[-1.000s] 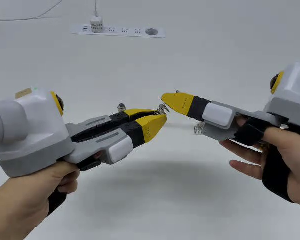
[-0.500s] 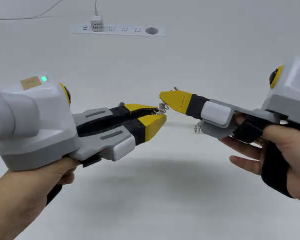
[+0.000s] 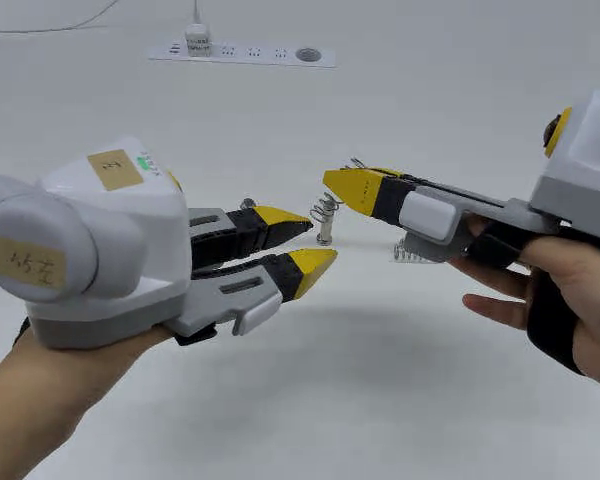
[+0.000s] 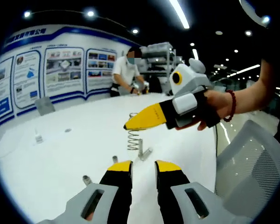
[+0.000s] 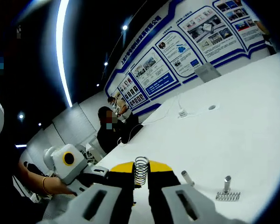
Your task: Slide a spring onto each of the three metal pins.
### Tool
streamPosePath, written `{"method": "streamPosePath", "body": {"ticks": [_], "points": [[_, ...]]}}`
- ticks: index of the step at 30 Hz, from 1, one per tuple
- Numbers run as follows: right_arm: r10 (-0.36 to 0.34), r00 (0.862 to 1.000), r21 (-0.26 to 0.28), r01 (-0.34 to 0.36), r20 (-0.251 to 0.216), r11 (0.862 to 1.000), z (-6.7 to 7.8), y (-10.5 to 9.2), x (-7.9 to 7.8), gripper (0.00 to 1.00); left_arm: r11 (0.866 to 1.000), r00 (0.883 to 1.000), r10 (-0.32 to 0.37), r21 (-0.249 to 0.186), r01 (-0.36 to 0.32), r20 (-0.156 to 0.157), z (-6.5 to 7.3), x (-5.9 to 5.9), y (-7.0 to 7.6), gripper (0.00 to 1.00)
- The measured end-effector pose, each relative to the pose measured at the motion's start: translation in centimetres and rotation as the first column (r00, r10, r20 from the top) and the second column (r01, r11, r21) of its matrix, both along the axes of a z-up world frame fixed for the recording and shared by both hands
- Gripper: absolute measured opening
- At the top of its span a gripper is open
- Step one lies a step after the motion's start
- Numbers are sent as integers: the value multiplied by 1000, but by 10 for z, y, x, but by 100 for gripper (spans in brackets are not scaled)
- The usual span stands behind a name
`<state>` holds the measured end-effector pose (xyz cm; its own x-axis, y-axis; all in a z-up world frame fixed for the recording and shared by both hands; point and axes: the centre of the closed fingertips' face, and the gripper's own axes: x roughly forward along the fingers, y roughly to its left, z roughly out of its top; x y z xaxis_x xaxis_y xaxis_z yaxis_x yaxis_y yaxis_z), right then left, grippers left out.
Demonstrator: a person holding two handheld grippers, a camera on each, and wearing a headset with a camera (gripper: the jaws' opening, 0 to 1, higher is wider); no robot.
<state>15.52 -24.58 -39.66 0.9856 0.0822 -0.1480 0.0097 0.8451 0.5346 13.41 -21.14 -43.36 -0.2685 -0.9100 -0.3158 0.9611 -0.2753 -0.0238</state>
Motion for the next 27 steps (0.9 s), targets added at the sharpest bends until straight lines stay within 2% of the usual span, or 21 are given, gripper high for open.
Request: {"method": "streamPosePath", "body": {"ticks": [5, 9, 13, 17, 21, 27], "points": [[-24, 999, -89, 21, -32, 996, -5, -12, 3, 11, 1000, 1000, 15, 13, -15, 4, -6, 3, 3, 22], [-35, 998, -163, 26, -51, 986, -11, -19, 6, 11, 999, 999, 38, 4, -38, -26, -6, 5, 3, 24], [-37, 997, -231, 19, -72, 973, -18, -22, 11, 11, 998, 998, 54, 13, -54, -14, -10, 7, 5, 26], [-41, 994, -250, 16, -97, 968, -26, -25, 15, 11, 998, 998, 60, 20, -60, -11, -14, 8, 7, 28], [-61, 992, -267, 29, -112, 963, -32, -31, 20, 11, 997, 998, 65, 31, -65, 15, -21, 8, 9, 33], [-81, 989, -289, 43, -121, 956, -39, -38, 26, 12, 996, 997, 77, 36, -78, 9, -25, 8, 9, 37]]}}
